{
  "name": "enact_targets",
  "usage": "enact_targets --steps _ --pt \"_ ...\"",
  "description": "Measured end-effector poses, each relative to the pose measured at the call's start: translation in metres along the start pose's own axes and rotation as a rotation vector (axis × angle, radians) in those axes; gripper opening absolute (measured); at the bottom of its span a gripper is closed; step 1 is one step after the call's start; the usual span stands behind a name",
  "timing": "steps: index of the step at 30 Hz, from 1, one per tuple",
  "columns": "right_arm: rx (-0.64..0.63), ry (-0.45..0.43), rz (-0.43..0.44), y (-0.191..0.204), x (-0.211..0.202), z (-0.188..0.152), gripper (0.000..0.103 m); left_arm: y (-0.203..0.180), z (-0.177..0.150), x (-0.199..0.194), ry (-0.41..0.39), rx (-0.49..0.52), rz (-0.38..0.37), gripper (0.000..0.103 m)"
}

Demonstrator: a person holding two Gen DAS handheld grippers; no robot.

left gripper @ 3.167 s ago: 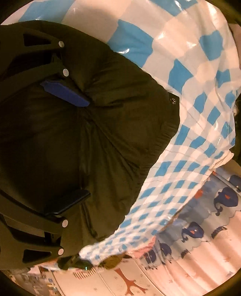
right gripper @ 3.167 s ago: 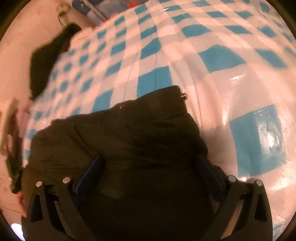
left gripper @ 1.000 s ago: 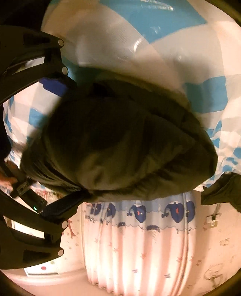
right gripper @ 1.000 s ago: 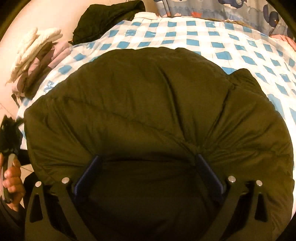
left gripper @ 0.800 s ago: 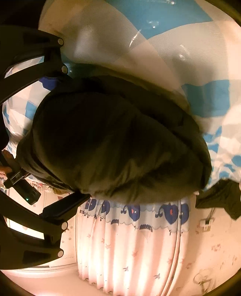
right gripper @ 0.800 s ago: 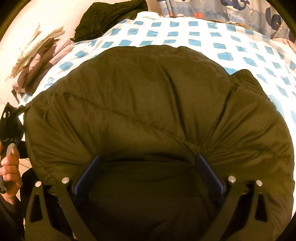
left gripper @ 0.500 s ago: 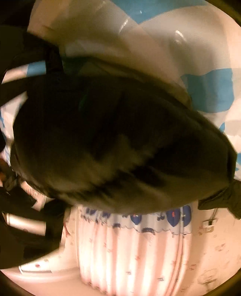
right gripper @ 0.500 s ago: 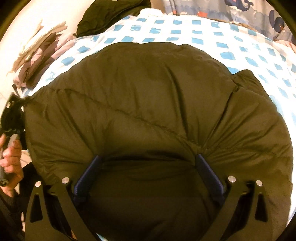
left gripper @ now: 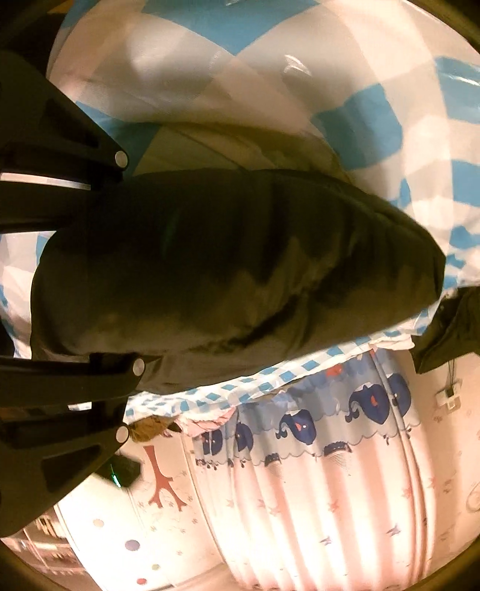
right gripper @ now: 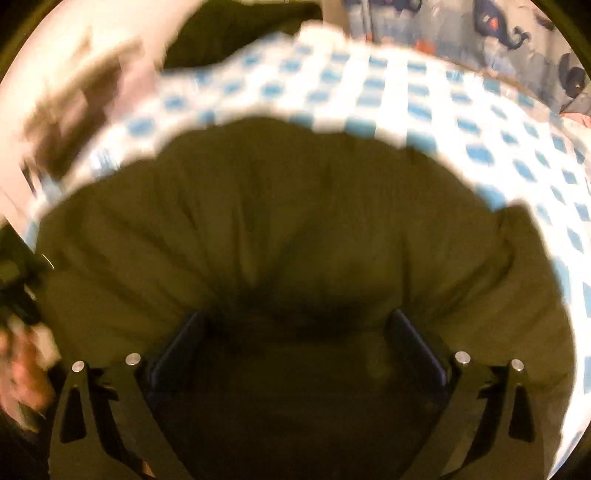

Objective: Fold large clothes

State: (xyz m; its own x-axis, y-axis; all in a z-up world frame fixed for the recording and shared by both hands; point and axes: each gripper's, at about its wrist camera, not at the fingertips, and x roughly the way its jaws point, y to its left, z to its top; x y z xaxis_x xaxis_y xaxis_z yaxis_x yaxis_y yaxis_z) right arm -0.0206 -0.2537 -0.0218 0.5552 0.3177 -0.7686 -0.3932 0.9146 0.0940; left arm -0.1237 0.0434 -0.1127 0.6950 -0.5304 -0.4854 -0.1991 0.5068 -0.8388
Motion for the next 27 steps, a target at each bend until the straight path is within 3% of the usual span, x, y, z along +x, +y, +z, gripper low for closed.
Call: enact_targets --steps 3,6,8,10,14,16,19,21,24,26,27 --pt "0.019 -0.033 -0.063 -0.011 0.008 0.044 0.097 -0.012 -0.003 0.002 -0.019 0.05 0.017 0.025" --pt "0.043 0.022 -0.133 -0.026 0.055 0.07 0.097 -0.018 -0.005 0.003 -0.031 0.075 0.027 0.025" --pt "0.071 0.119 -0.135 -0.038 0.1 0.059 0.098 -0.022 -0.006 0.005 -0.036 0.094 0.036 0.025" --pt "0.08 0.135 -0.121 -0.041 0.122 0.047 0.098 -0.024 -0.005 0.005 -0.041 0.127 0.045 0.025" --pt "0.089 0.168 -0.105 -0.044 0.115 0.05 0.097 -0.035 -0.01 0.01 -0.044 0.154 0.067 0.025" --pt "0.087 0.122 -0.084 -0.037 0.086 0.047 0.097 -0.027 -0.003 0.006 -0.036 0.131 0.062 0.026" --pt "0.028 0.03 -0.045 -0.01 0.037 0.028 0.097 -0.024 0.003 0.01 -0.02 0.101 0.069 0.036" --pt "-0.024 0.001 -0.051 0.008 0.018 0.011 0.097 -0.027 0.006 0.016 -0.005 0.088 0.075 0.049" --pt "-0.116 0.084 -0.097 0.026 0.047 -0.018 0.097 -0.024 0.009 0.033 0.024 0.049 0.097 0.073" --pt "-0.12 0.081 -0.099 0.026 0.059 -0.024 0.098 -0.021 0.014 0.048 0.051 0.018 0.099 0.074" --pt "-0.097 0.11 -0.09 0.024 0.059 -0.02 0.098 -0.019 0.017 0.051 0.054 0.004 0.082 0.068"
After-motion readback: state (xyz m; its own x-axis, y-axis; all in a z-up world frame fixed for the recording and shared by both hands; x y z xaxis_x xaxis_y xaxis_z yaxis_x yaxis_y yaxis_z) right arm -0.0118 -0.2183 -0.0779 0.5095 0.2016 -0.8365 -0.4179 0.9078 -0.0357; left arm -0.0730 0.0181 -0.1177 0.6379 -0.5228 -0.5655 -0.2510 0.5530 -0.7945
